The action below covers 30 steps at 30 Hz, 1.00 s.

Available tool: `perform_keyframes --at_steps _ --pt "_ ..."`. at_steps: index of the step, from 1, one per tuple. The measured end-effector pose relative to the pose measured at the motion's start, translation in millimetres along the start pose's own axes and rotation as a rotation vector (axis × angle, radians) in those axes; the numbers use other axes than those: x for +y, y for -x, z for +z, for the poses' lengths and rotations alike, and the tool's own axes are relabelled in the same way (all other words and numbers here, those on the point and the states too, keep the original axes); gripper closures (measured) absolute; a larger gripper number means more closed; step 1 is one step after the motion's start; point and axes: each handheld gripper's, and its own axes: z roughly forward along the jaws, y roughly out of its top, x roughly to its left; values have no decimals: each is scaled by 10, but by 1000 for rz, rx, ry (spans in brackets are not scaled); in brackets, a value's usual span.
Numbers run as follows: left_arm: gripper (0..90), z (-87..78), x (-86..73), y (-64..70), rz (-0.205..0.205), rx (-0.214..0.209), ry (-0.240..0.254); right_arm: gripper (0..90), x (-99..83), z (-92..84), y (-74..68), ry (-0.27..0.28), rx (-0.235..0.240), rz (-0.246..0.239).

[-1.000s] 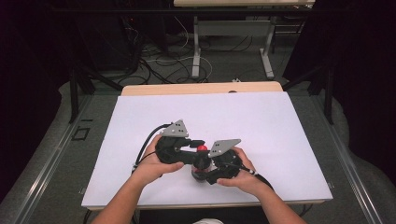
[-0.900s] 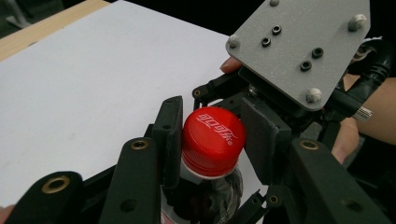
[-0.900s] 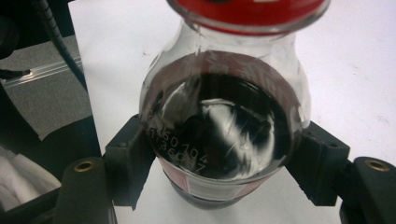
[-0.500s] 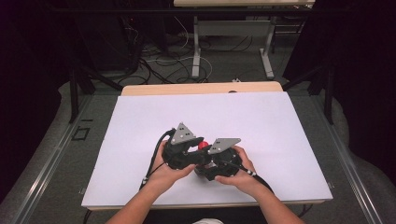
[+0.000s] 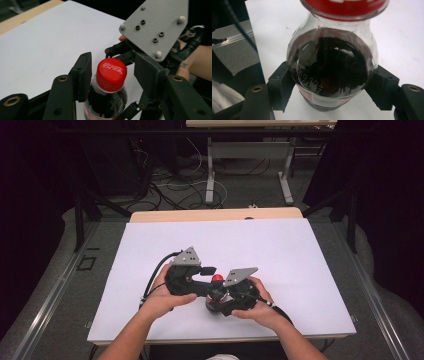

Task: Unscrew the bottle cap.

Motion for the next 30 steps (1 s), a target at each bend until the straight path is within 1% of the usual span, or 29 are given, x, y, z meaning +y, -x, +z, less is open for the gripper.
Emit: perform_keyframes --at_steps 1,2,3,5,7,8,9,11,12,14,16,17,18,20,21,22,23,24,25,26,27,28,30 --pt "490 4 -6 -25 6 -29 -5 297 4 -5 -3 -13 14 -9" --pt "491 4 -6 -25 6 -29 -5 297 5 -2 -14 -8 14 -12" --pt "494 10 -12 -46 15 -51 -14 297 5 -4 -21 -9 17 -16" --pt "510 27 -22 -73 28 -81 -20 297 11 -12 -32 -13 30 -25" --pt "511 41 -36 -81 49 -119 -11 297 12 -12 -38 -4 38 -41" --pt "523 44 -41 -90 58 -128 -12 297 11 -12 -40 -3 41 -43" --pt "523 42 -44 -99 60 -130 -10 297 11 -12 -40 -3 41 -43" --pt "582 44 -53 -113 51 -126 -6 297 7 -6 -54 -1 45 -45" --pt "592 46 -57 -119 45 -121 -9 297 10 -12 -54 -13 52 -44" --pt "601 44 -69 -109 44 -112 -4 297 9 -8 -54 -17 51 -42" --pt "605 39 -73 -92 49 -84 -1 298 6 -1 -56 -8 35 -36" --pt "607 37 -76 -79 45 -63 6 298 8 -1 -54 -6 29 -32" --pt "608 37 -80 -64 37 -40 13 298 10 0 -50 -1 15 -26" --pt "611 40 -84 -28 22 18 27 298 12 -4 -47 -3 8 -19" --pt "611 49 -89 1 0 39 37 298 15 -7 -41 -1 -20 -16" --pt "611 57 -91 28 -13 65 41 298 15 -7 -41 -1 -20 -16" --pt "612 77 -95 60 -25 98 57 298 13 -7 -39 2 -47 -9" --pt "612 78 -94 85 -37 120 51 298 13 -7 -39 2 -47 -9" --pt "612 94 -96 108 -39 153 62 298 9 -3 -42 5 -67 -3" --pt "613 113 -98 159 -84 208 76 298 9 -5 -39 -3 -67 -3" --pt "613 113 -98 159 -84 208 76 298 9 -5 -39 -3 -67 -3" --pt "613 120 -98 179 -101 232 80 297 9 3 -48 4 -89 4" --pt "613 129 -100 214 -140 274 87 297 8 11 -53 7 -106 2"
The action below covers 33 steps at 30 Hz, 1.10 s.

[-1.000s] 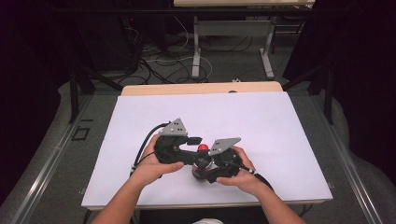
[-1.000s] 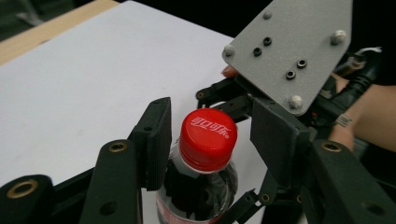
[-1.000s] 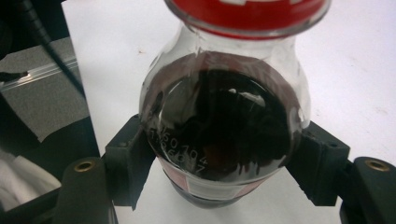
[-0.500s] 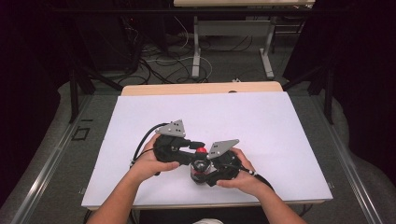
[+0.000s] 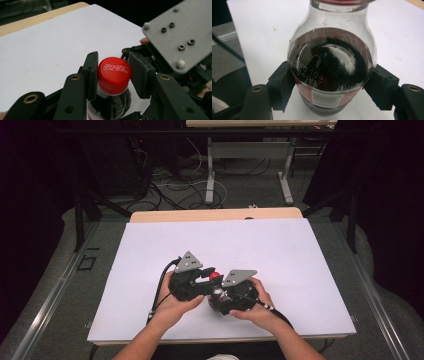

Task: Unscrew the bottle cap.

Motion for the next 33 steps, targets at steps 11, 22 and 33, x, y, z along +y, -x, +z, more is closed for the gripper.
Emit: perform_keyframes --at_steps 11,22,33 --pt "513 -25 65 -79 37 -92 -36 298 -11 -32 61 10 46 13" --pt "573 -21 118 -228 149 -282 -79 297 12 -53 -2 0 128 -44" --pt "612 36 84 -83 59 -119 -36 298 3 -25 7 4 84 1"
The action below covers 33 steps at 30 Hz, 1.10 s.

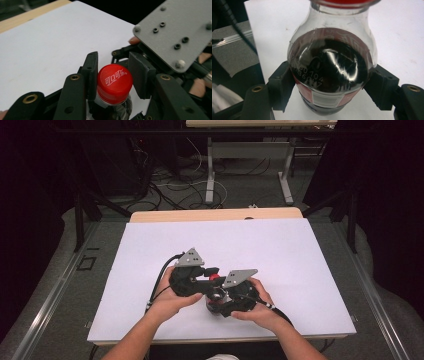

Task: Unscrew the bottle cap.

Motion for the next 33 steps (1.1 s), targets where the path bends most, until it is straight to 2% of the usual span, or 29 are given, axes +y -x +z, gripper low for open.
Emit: perform_keyframes --at_steps 2,3,6,7,8,9,10,12,13,15,17,19,20,25,28,30,31,33 --pt "613 12 -1 55 -24 61 8 298 2 -6 6 -11 -5 -6" --pt "613 19 -1 84 -31 80 6 298 4 -2 7 -12 -22 1" --pt "608 39 8 113 -41 110 1 298 -3 7 12 -6 -28 1" --pt "556 34 12 106 -30 103 6 297 -8 5 18 -4 -27 2" --pt "556 22 16 97 -24 88 4 297 -8 5 18 -4 -27 2" --pt "524 7 17 84 -21 83 9 297 -7 -9 17 -13 -12 12" --pt "482 -18 20 68 -21 64 5 297 -9 -15 26 1 -9 3" --pt "468 -58 17 39 -17 48 -15 297 -8 -22 27 5 -5 -2" --pt "468 -85 11 24 -7 49 -16 297 -8 -22 27 5 -5 -2" --pt "464 -129 -3 0 -1 23 -12 297 -8 -23 20 7 -5 -1" --pt "474 -162 -8 -23 20 -12 -29 297 -2 -26 12 -6 15 -8" --pt "500 -153 -19 -44 51 -34 -14 297 0 -12 -3 10 17 -9" --pt "508 -157 -18 -67 65 -58 -22 297 7 -10 -14 5 29 -15" --pt "546 -120 -45 -160 80 -140 -13 297 7 0 -34 4 28 -21" --pt "600 -85 -60 -179 63 -169 -8 298 0 15 -35 -1 32 -24" --pt "601 -67 -62 -168 73 -164 -9 298 -1 15 -35 -8 36 -26" --pt "605 -62 -63 -149 65 -155 -9 297 -2 17 -29 -15 40 -27" --pt "609 -54 -62 -120 51 -119 -7 298 -9 24 -24 -12 22 -10"
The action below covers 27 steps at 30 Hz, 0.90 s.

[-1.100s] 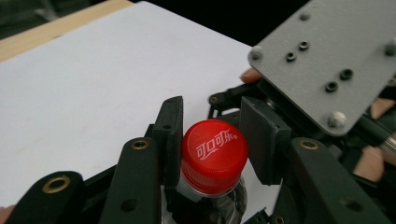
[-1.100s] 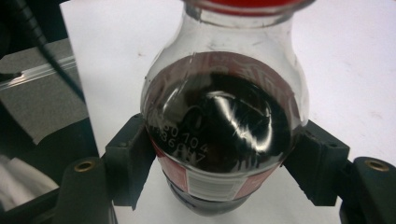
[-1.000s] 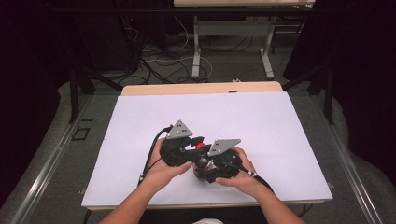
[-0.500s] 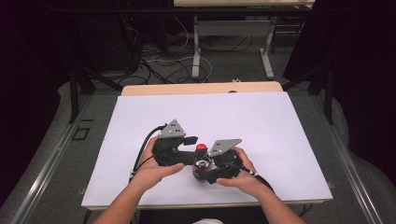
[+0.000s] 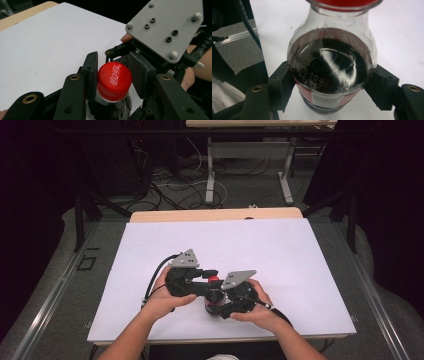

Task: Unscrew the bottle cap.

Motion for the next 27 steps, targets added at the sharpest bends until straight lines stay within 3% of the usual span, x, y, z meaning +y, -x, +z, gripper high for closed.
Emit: perform_keyframes --at_steps 2,3,4,7,9,11,13,14,16,18,23,25,27 --pt "610 14 2 47 -38 54 8 298 1 3 5 0 -12 4" --pt "611 30 9 110 -100 136 14 298 2 7 10 3 -17 7" --pt "611 30 9 110 -100 136 14 298 3 10 10 5 -21 11" --pt "611 50 15 216 -150 238 19 297 2 15 8 2 -34 9" --pt "610 66 20 257 -157 262 24 297 0 12 7 5 -30 16" --pt "610 59 28 258 -143 253 9 297 -1 12 8 4 -28 14" --pt "584 59 26 234 -128 241 35 297 -5 8 8 13 -29 20" --pt "495 44 31 215 -120 225 32 296 -1 2 20 11 -16 16" --pt "421 20 32 187 -115 197 42 296 -3 -1 22 13 -12 18" --pt "415 -25 29 169 -100 196 45 297 -1 0 21 12 -7 16" --pt "429 -135 13 81 -85 106 27 296 5 -3 17 13 4 10" --pt "456 -160 8 56 -66 88 25 296 13 -8 8 11 11 11" --pt "493 -166 0 45 -72 66 18 296 14 -4 3 15 8 4"
